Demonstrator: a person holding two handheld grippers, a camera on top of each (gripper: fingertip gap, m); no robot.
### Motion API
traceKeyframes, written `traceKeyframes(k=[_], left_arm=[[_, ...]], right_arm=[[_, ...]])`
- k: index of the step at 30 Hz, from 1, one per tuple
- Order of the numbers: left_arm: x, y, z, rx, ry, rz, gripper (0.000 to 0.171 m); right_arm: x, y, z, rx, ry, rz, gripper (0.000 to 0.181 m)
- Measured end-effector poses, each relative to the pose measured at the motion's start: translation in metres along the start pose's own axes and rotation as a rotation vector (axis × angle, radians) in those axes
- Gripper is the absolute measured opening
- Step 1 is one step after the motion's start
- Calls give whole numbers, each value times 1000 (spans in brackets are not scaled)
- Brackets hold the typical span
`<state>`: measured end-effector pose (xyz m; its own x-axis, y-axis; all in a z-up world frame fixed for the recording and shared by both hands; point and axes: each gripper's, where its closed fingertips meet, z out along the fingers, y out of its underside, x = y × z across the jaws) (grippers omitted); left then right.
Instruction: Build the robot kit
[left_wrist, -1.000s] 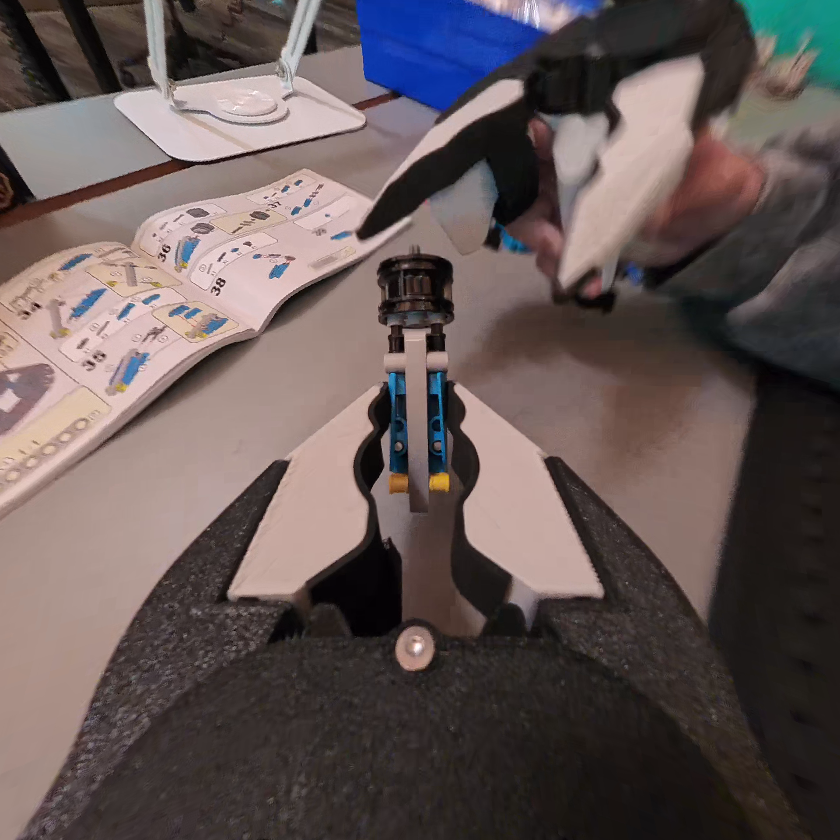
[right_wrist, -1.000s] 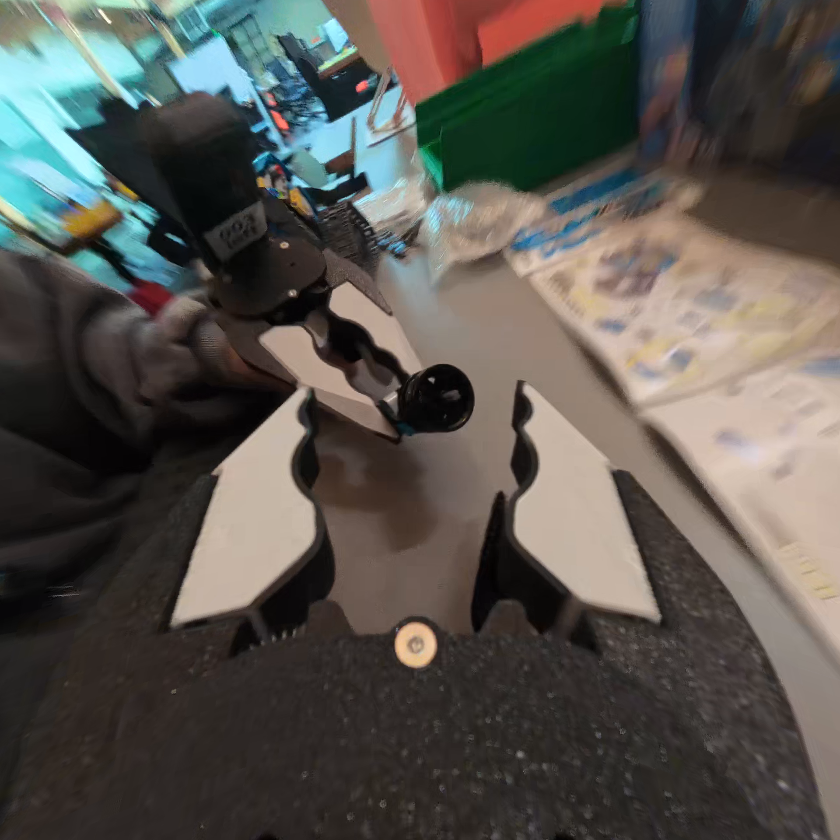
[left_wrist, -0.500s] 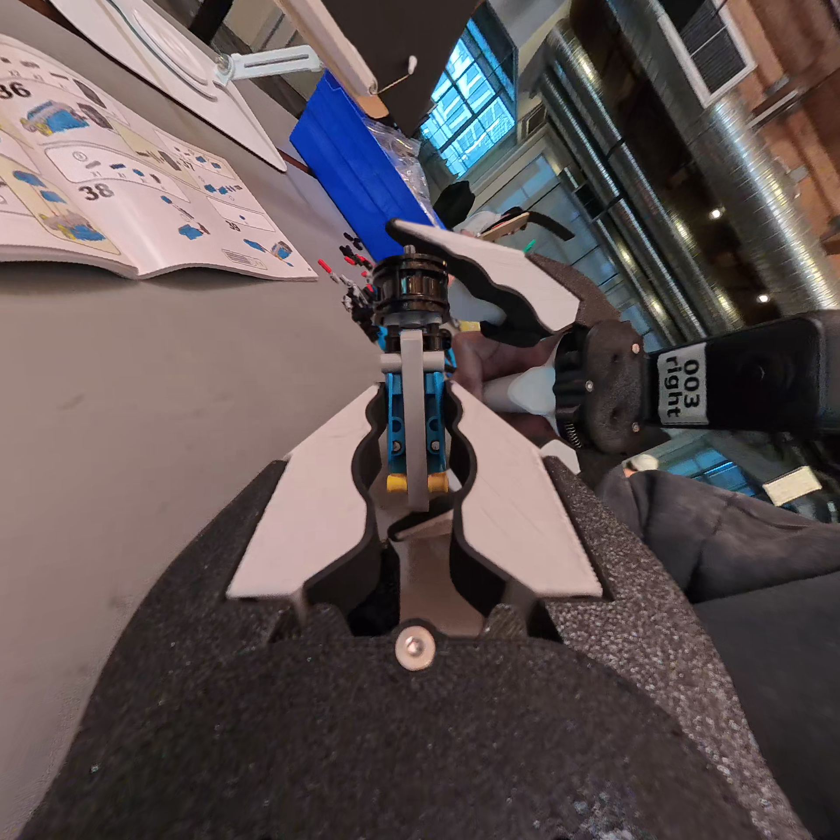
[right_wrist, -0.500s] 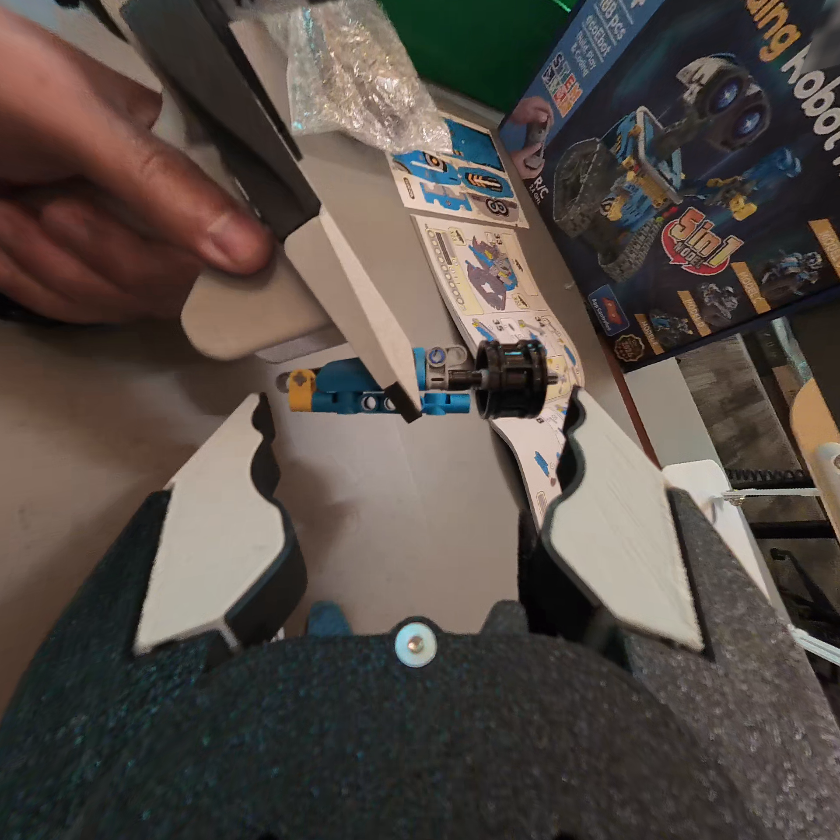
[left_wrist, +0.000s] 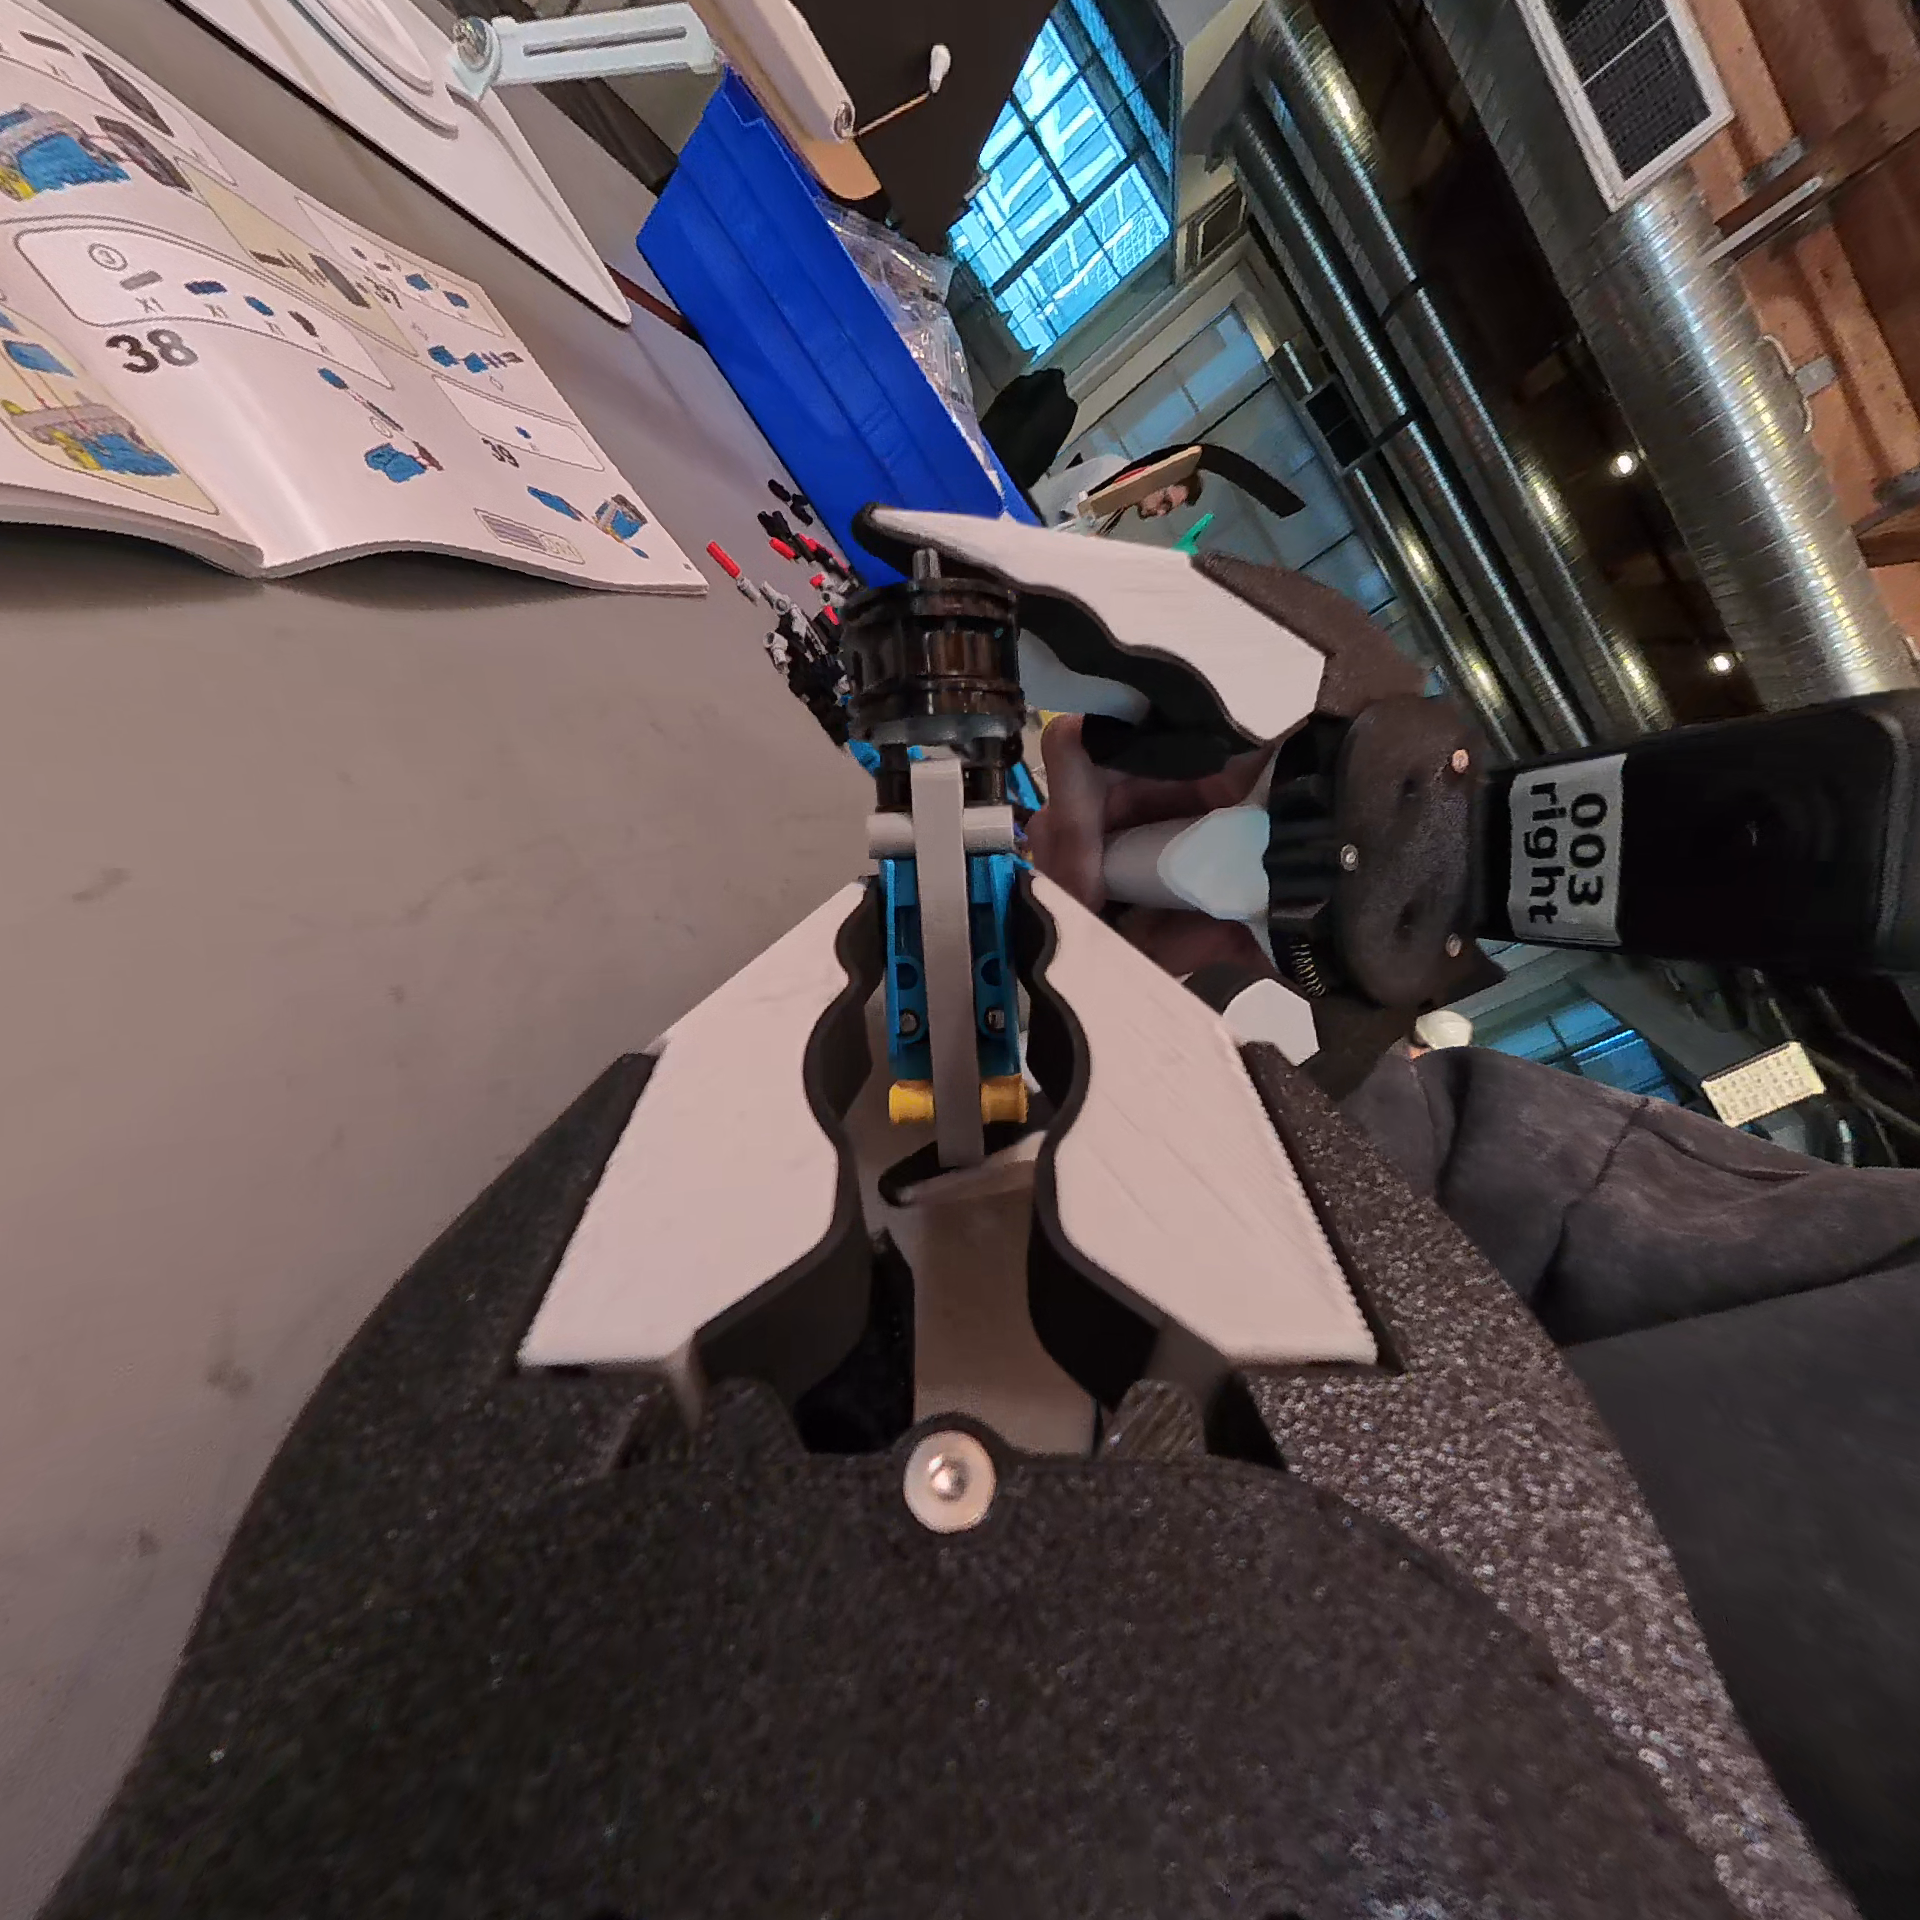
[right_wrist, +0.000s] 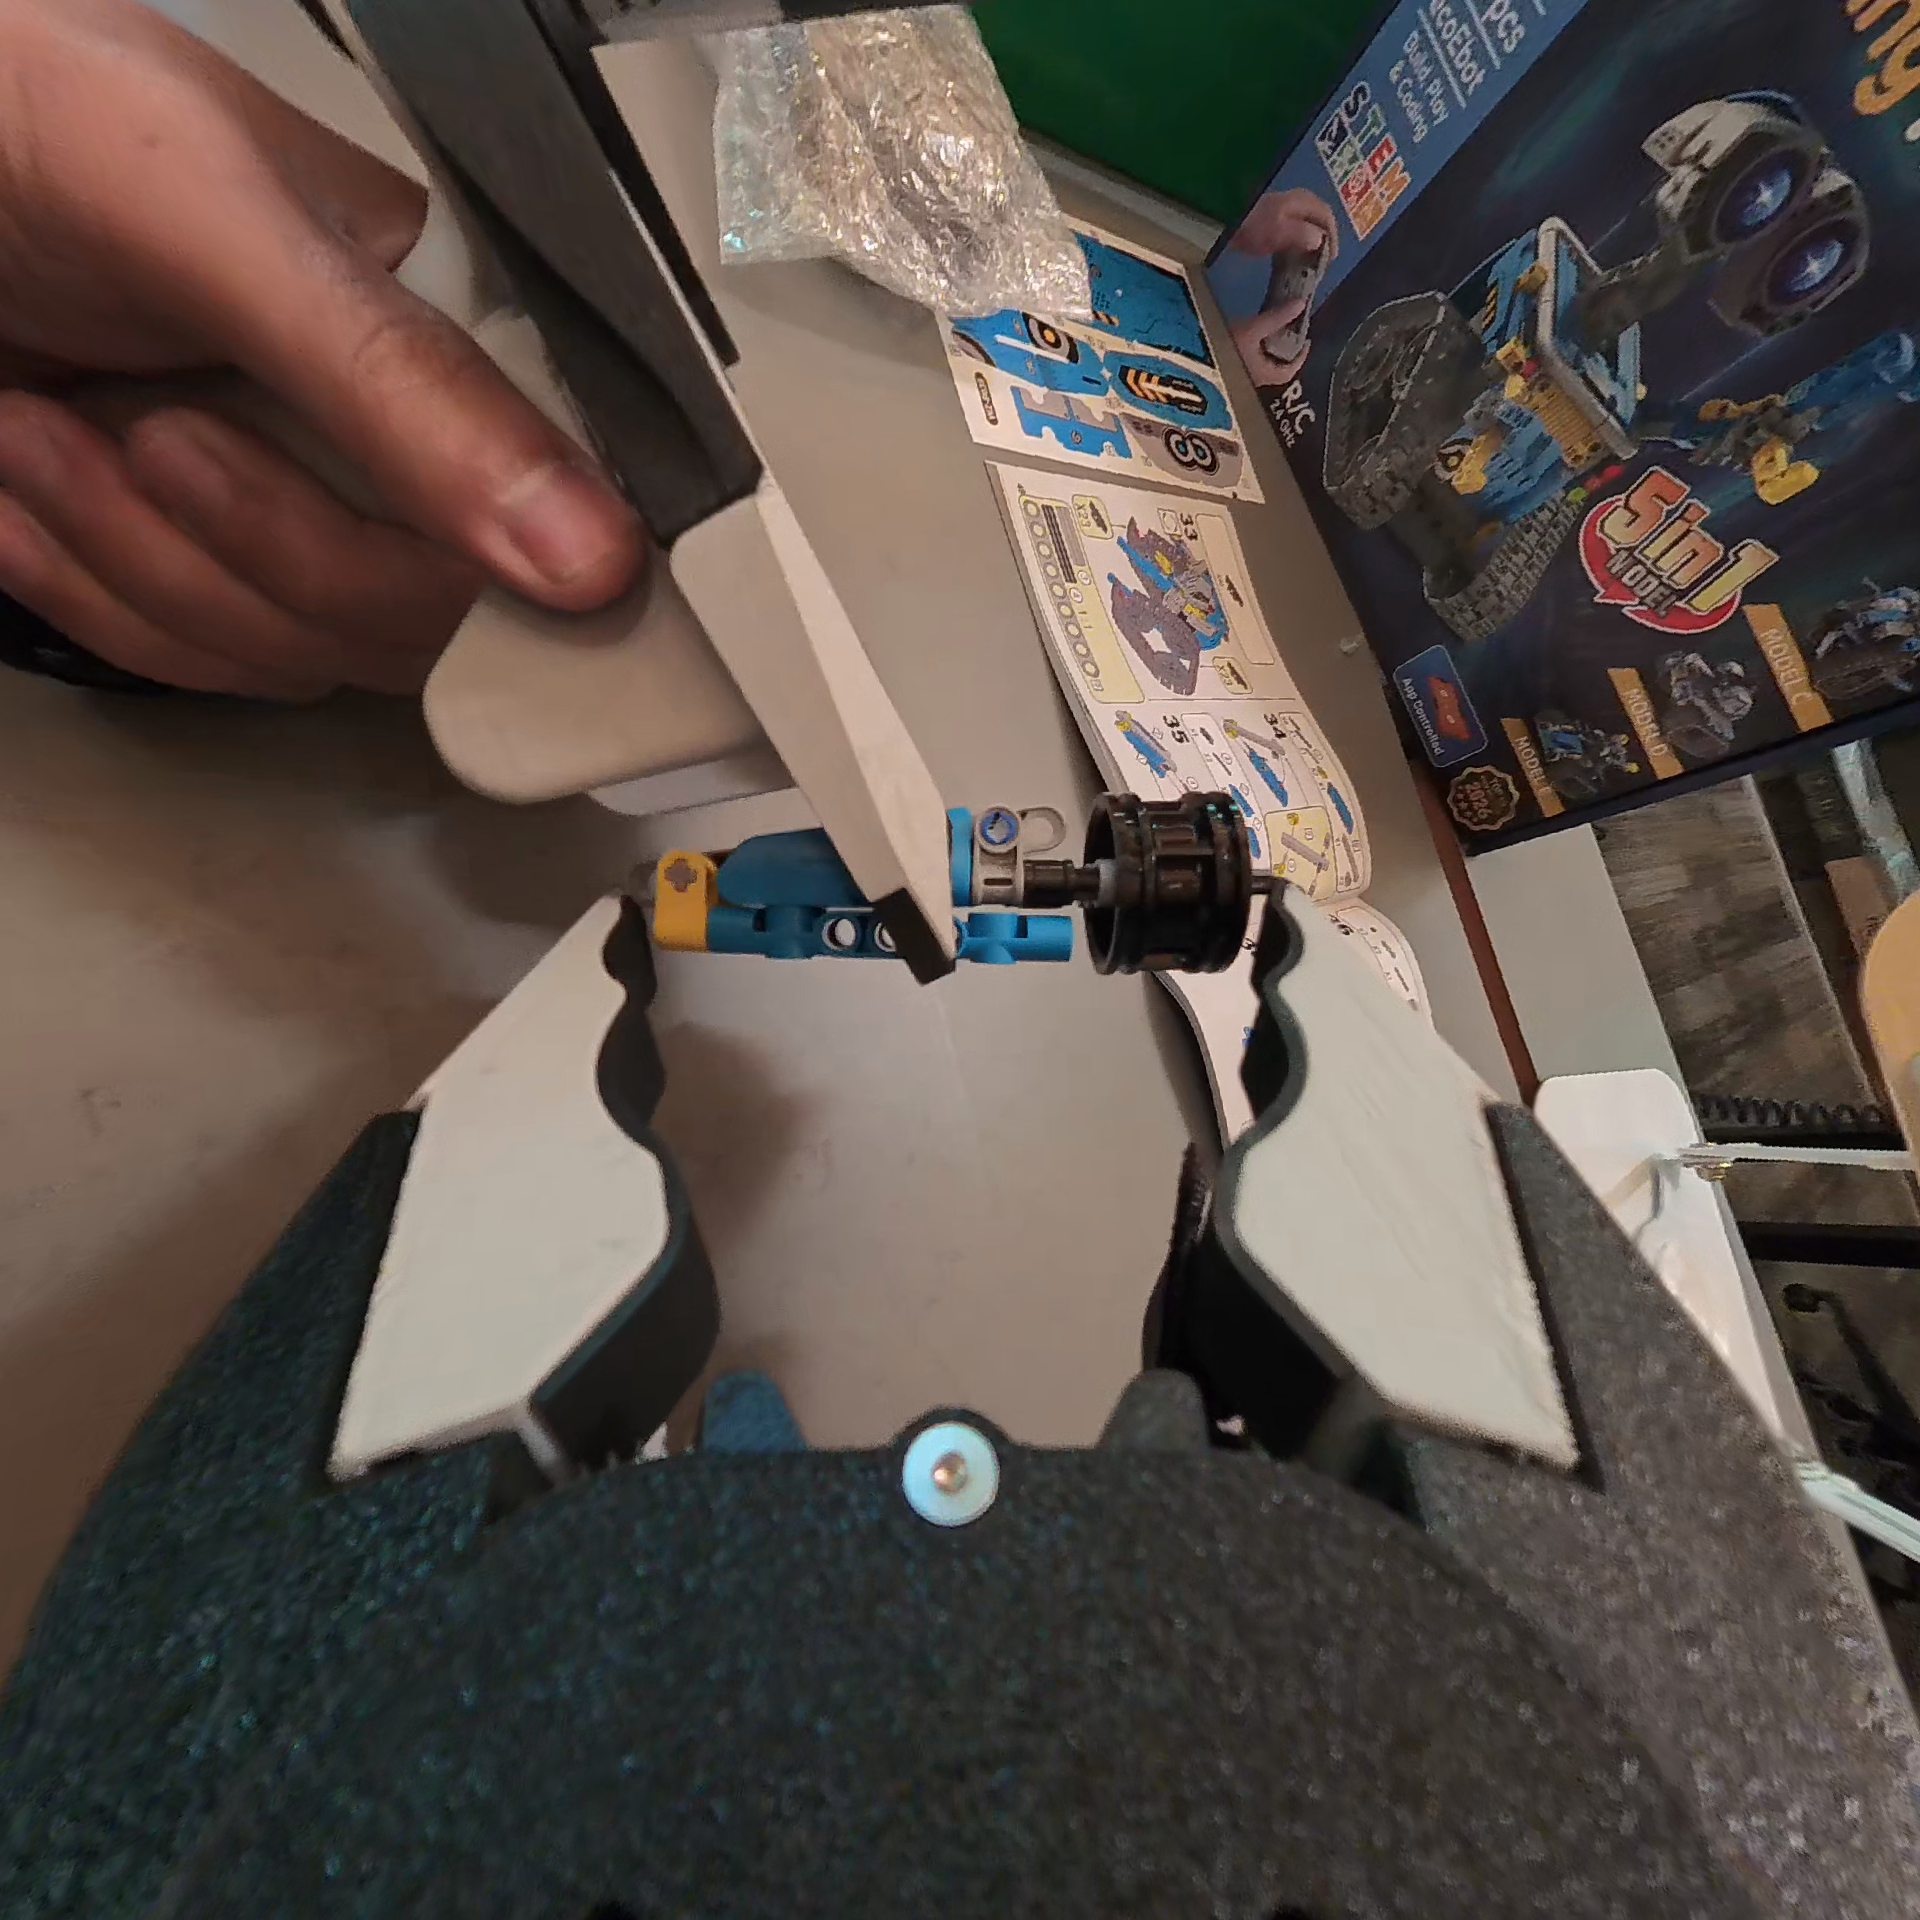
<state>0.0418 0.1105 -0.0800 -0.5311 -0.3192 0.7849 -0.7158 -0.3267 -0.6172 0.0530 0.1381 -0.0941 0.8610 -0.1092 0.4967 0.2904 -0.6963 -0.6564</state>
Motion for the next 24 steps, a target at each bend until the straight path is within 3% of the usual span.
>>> traceKeyframes(k=[6, 9, 11, 15, 21, 24], left_arm=[[-3, 3, 2, -16, -23, 9, 24], [-3, 2, 2, -5, -31, 8, 24], [-4, -1, 0, 20, -37, 2, 24], [-3, -5, 1, 45, -18, -27, 24], [-1, -4, 2, 49, 2, -57, 24], [-2, -1, 3, 28, -15, -38, 24]], right_arm=[[1, 8, -4, -5, -39, 57, 107], [9, 13, -2, -44, 43, 10, 93], [8, 11, -1, -42, 43, 40, 95], [-2, 7, 1, -57, 0, 99, 121], [0, 9, 6, -105, 26, 134, 116], [1, 16, 5, -139, 41, 67, 109]])
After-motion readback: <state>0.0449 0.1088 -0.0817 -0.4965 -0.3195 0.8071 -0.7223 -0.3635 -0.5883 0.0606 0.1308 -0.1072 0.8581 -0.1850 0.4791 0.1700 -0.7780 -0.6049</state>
